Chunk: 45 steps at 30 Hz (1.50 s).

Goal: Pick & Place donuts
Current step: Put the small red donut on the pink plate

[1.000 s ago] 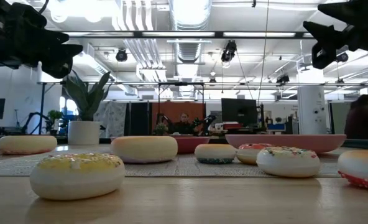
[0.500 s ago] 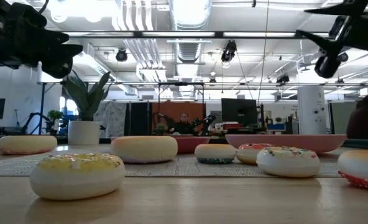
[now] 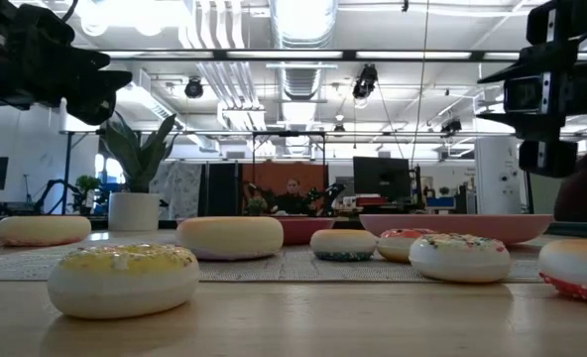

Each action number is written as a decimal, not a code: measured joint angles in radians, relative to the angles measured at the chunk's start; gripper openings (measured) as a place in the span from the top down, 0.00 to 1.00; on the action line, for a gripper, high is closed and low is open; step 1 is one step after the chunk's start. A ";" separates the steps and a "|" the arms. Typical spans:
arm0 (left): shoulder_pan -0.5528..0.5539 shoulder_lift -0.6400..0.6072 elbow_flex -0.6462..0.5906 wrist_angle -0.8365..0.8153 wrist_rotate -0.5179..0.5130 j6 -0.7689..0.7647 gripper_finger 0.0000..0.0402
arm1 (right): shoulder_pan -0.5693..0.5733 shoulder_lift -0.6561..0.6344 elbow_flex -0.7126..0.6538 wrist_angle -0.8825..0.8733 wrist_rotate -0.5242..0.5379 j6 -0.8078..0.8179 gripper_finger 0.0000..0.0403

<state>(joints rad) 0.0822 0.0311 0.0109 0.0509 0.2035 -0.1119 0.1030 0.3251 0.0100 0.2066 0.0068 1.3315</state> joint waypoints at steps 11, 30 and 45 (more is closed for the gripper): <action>0.000 0.000 0.000 0.000 0.000 0.000 0.64 | 0.186 0.338 0.214 -0.013 -0.140 0.128 0.67; 0.000 0.000 0.000 0.000 0.000 0.000 0.64 | 0.432 1.162 0.903 -0.581 -0.216 -0.050 0.67; 0.000 0.000 0.000 0.000 0.000 0.000 0.64 | 0.487 1.563 1.277 -0.825 -0.239 -0.255 0.54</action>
<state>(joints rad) 0.0822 0.0310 0.0108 0.0505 0.2036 -0.1119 0.5899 1.8879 1.2866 -0.6183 -0.2320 1.0767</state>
